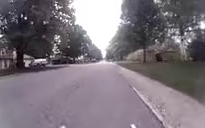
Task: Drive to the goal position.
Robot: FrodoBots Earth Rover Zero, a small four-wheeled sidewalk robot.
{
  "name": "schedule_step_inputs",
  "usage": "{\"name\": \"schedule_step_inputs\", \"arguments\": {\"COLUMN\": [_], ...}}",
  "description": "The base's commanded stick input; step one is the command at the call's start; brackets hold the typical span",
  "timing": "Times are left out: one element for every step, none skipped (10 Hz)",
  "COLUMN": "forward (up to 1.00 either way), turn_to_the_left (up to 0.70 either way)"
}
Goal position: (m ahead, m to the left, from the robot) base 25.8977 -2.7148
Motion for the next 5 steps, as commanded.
{"name": "schedule_step_inputs", "arguments": {"forward": [1.00, 1.00, 1.00, 1.00, 1.00], "turn_to_the_left": [0.00, 0.00, 0.00, -0.01, -0.14]}}
